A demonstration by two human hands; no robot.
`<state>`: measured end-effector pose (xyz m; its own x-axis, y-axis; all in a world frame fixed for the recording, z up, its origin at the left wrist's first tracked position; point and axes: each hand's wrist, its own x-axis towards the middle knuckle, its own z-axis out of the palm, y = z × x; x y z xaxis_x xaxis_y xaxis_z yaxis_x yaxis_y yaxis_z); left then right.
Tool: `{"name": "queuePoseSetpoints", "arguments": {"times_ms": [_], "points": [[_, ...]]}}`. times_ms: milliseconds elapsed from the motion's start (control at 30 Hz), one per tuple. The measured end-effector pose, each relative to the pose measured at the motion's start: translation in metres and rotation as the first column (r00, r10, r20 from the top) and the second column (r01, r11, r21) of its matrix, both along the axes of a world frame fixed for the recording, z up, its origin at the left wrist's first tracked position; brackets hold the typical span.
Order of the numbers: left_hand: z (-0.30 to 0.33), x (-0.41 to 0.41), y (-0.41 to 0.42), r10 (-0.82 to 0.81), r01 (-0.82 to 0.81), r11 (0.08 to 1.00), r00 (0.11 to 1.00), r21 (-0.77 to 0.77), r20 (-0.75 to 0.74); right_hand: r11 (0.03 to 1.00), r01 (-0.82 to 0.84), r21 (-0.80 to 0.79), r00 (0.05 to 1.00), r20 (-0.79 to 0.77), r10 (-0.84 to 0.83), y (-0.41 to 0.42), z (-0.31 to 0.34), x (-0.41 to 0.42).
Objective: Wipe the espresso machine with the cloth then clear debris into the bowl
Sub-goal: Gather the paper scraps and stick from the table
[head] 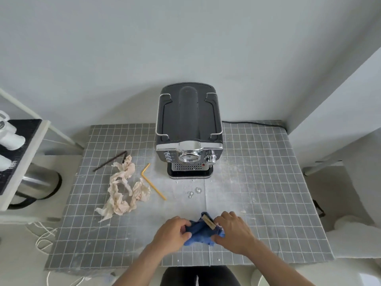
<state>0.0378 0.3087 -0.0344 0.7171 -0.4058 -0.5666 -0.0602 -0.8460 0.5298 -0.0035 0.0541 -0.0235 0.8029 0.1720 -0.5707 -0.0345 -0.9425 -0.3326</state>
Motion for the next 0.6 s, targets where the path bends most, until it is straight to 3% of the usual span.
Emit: {"name": "queuePoseSetpoints", "arguments": {"times_ms": [333,600], "points": [[0.018,0.025,0.086,0.371,-0.375,0.927,0.914,-0.005,0.162,0.981,-0.179,0.076,0.980,0.105,0.171,0.045,0.017,0.072],[0.036,0.056,0.165,0.496,-0.510,0.860,0.832,-0.012,0.249,0.968,-0.227,0.110,0.970,0.111,0.215,0.129,0.023,0.118]]}}
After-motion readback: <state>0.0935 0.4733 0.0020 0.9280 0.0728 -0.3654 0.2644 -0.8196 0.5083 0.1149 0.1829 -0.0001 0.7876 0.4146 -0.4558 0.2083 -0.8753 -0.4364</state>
